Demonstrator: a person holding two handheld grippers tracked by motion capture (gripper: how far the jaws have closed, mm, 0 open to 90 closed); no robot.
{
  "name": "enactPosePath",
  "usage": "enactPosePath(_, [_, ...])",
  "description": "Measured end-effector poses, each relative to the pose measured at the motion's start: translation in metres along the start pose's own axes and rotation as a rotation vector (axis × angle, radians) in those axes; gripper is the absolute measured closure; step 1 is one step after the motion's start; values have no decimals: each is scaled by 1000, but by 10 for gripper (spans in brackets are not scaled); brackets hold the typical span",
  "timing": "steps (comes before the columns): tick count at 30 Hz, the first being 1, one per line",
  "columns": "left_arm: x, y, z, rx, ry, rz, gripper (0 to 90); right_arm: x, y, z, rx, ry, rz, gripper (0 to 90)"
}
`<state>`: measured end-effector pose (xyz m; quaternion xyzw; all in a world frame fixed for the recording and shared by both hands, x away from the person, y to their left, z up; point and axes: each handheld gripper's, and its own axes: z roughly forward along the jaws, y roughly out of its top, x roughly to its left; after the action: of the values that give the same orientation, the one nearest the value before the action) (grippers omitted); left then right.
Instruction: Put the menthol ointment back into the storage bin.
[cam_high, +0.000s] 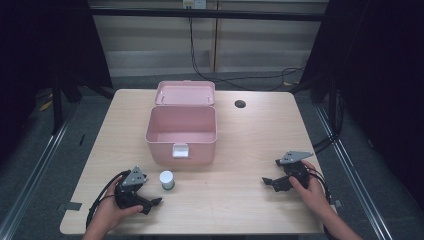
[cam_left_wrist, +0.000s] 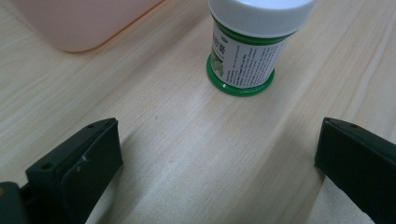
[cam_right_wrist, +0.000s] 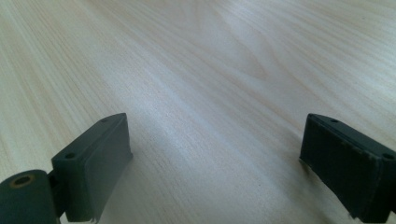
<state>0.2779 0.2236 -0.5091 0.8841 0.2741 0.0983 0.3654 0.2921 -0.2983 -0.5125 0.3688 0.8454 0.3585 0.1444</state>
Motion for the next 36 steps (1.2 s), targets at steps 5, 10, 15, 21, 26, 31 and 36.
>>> enactPosePath(5, [0, 3, -1, 16, 13, -22, 4, 0, 0, 0, 2, -4, 0, 80])
enactPosePath(10, [5, 16, -8, 140, 37, -44, 172, 0, 0, 0, 2, -4, -1, 79])
enactPosePath(15, [2, 29, -12, 214, 11, -26, 212, 0, 0, 0, 2, -4, -1, 79])
enactPosePath(21, [-2, 62, -15, 352, -12, 1, 257, 0, 0, 0, 2, -4, -1, 80])
enactPosePath(26, [-5, 89, -11, 439, -52, 24, 297, 0, 0, 0, 2, -4, 0, 79])
enactPosePath(31, [-5, 108, -1, 494, -74, 3, 333, 0, 0, 0, 2, -4, -1, 79])
enactPosePath(36, [-5, 119, 9, 517, -81, -22, 359, 0, 0, 0, 2, -4, -1, 80])
